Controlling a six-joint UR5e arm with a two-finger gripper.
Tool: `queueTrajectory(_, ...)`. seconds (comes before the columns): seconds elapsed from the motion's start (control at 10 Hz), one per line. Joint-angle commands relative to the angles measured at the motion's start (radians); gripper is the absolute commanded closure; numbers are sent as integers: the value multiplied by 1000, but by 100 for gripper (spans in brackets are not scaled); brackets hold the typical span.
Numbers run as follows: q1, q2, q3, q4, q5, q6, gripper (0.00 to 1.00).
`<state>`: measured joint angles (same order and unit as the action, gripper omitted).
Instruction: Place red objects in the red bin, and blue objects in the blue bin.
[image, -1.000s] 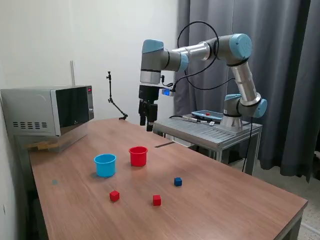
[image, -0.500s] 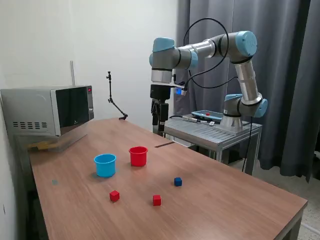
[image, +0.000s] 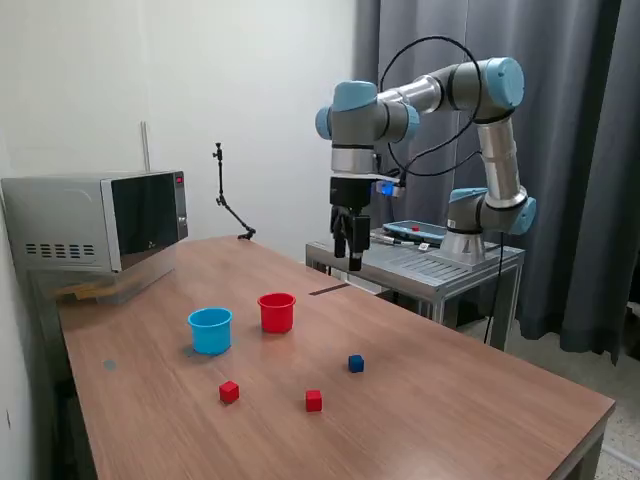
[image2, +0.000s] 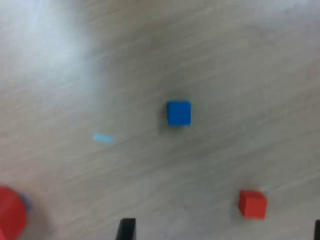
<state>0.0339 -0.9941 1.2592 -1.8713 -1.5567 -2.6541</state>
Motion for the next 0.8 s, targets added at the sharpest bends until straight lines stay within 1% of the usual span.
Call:
queueTrajectory(0.0, 17, -5, 41, -8, 3, 25, 0)
queueTrajectory(0.2, 18, -14, 83, -12, 3, 43, 0)
queueTrajectory(0.4, 29, -21, 121, -58, 1, 43, 0)
queueTrajectory(0.7, 41, -29, 207, -219, -2, 37, 0)
